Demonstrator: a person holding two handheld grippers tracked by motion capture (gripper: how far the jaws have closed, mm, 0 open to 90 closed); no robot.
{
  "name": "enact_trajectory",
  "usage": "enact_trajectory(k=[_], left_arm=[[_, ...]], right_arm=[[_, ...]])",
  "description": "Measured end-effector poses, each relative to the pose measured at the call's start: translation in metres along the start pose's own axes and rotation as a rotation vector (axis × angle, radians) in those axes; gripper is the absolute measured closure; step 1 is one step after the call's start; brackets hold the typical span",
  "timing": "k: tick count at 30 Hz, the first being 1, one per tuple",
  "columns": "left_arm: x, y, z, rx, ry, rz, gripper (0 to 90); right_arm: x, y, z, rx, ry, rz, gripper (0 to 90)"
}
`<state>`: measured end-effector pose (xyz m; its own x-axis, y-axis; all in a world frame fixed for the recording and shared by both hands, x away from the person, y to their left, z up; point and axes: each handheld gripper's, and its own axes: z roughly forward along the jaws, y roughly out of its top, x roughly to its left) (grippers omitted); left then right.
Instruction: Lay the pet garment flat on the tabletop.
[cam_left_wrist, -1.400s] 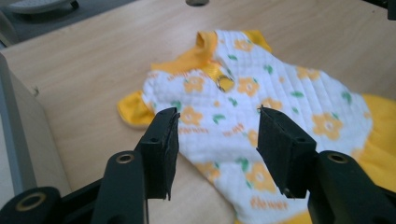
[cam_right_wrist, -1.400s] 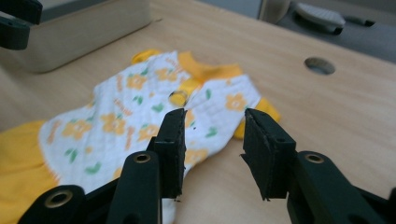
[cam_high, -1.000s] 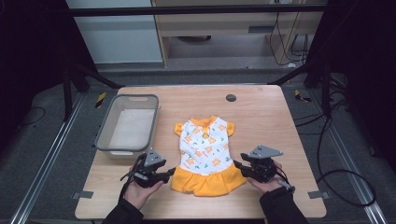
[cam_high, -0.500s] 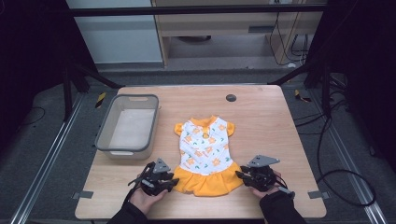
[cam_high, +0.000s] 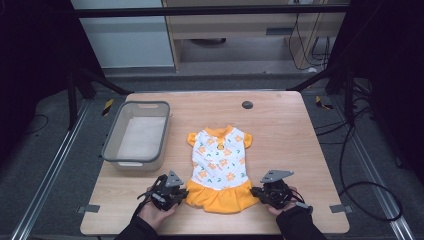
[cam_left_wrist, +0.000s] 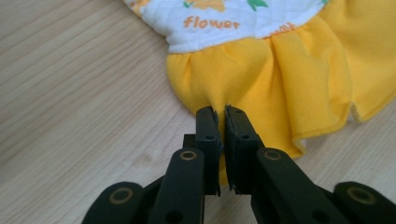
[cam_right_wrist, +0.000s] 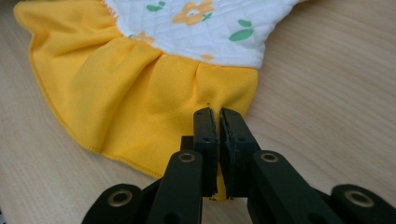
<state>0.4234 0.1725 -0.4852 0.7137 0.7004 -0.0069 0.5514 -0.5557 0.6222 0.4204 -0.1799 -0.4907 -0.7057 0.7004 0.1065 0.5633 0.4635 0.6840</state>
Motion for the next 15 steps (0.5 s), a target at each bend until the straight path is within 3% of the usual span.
enact_trajectory(k=[3,4,8,10,12,15], left_arm=[[0.002,-0.001,-0.002,-0.006,0.008,-0.004,79.9],[0.002,-0.003,-0.004,-0.019,0.027,-0.003,75.8],[0.004,-0.001,-0.016,-0.097,0.031,-0.016,67.5],[0.004,0.001,-0.02,-0.121,0.033,-0.012,67.6],[0.006,0.009,-0.026,-0.182,0.034,-0.016,69.7],[0.008,0.021,-0.025,-0.225,0.019,-0.028,75.4]], right_arm=[[0.004,-0.001,0.0,-0.004,0.004,-0.009,79.5],[0.005,-0.002,0.0,-0.011,0.001,-0.015,78.1],[0.006,0.0,-0.009,-0.074,-0.009,-0.025,76.1],[0.005,0.002,-0.014,-0.12,-0.024,-0.022,76.4],[0.003,0.006,-0.017,-0.163,-0.032,-0.018,77.7],[-0.001,0.014,-0.016,-0.201,-0.056,-0.01,80.9]])
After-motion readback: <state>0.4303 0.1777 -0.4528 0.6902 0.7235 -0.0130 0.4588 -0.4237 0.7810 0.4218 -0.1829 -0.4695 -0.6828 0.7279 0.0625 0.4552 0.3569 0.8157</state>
